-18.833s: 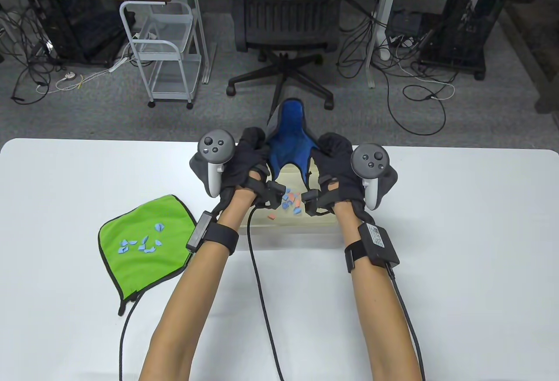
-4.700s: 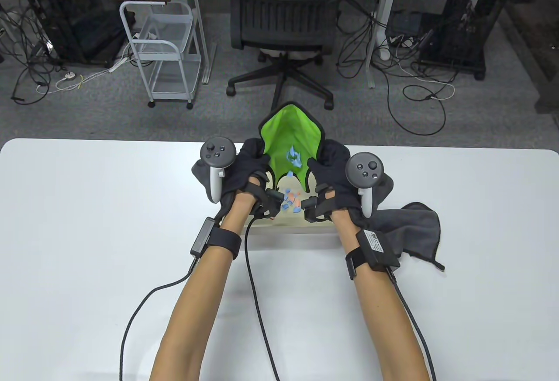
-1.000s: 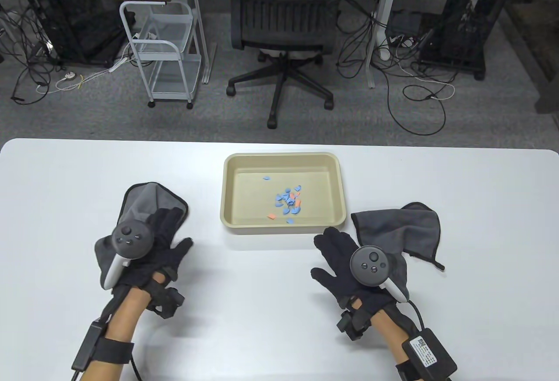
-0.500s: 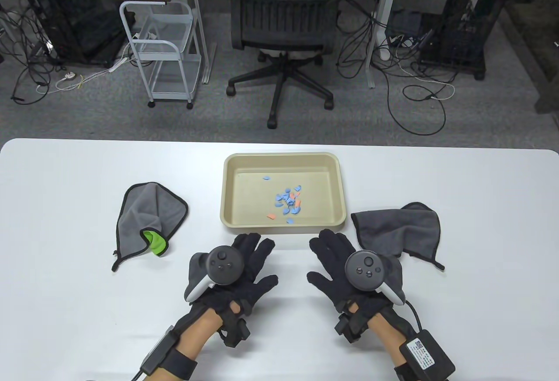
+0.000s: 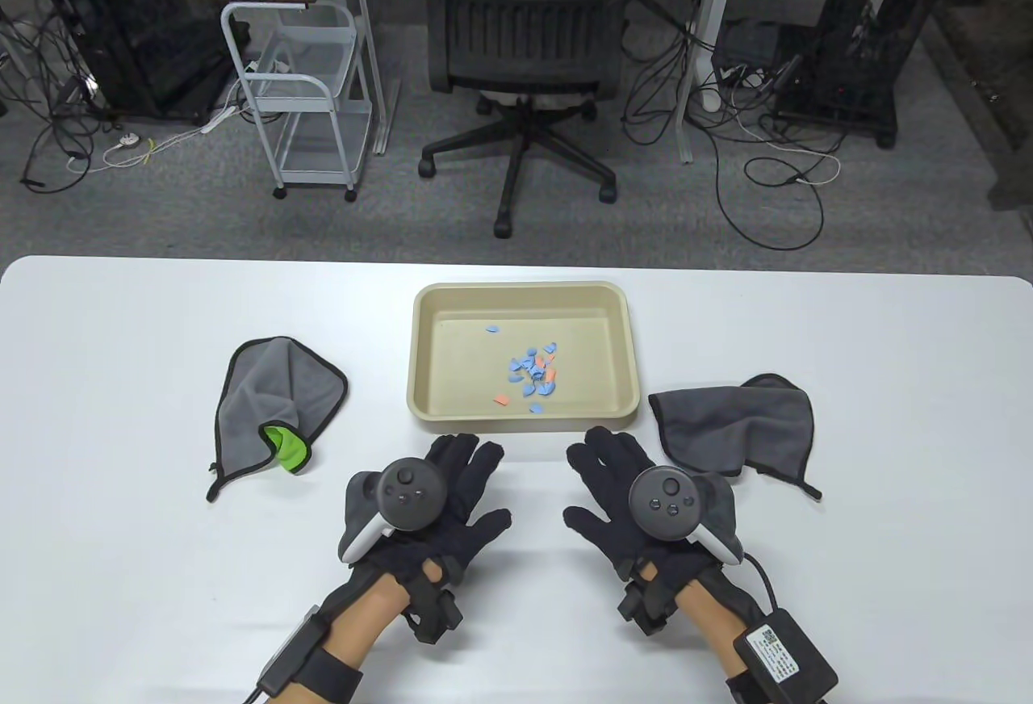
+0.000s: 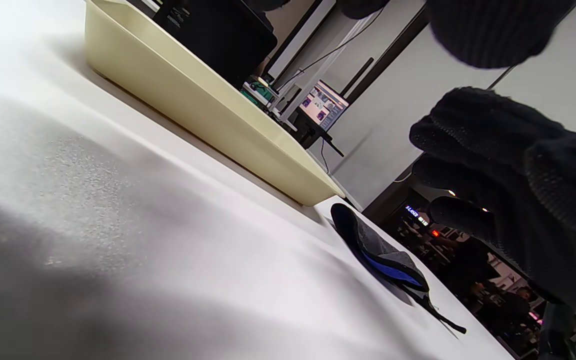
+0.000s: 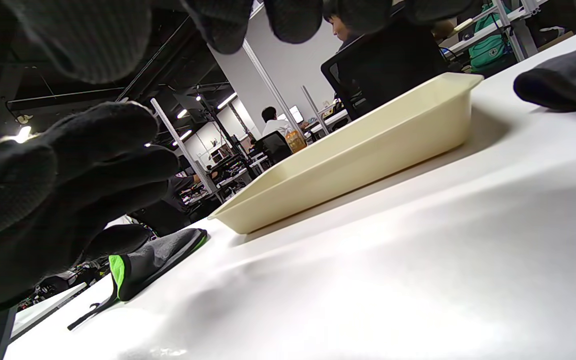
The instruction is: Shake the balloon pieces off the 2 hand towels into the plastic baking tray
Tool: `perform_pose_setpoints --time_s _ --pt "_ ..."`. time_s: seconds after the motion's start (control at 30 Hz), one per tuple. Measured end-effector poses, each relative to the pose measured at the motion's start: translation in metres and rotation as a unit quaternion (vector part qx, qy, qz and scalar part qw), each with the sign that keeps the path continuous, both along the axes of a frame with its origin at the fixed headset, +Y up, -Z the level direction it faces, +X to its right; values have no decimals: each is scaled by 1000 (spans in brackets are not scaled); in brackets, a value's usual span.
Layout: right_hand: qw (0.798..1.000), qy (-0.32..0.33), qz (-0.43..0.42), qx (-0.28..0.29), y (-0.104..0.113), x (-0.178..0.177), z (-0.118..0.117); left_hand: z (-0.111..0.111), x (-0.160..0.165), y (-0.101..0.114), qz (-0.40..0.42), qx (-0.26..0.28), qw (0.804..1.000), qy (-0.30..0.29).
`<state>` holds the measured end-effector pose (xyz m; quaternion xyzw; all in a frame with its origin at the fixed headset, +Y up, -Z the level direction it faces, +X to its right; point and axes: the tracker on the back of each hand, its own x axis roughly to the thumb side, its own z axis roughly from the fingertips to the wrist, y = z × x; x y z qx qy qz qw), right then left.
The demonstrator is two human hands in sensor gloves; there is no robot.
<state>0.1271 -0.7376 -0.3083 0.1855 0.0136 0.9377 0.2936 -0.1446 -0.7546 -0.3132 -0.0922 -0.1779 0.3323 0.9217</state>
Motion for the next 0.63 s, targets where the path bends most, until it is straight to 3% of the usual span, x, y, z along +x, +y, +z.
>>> perform_pose_setpoints --time_s 0.63 --pt "1000 4 10 2 -1 0 0 2 1 -1 -10 1 1000 -6"
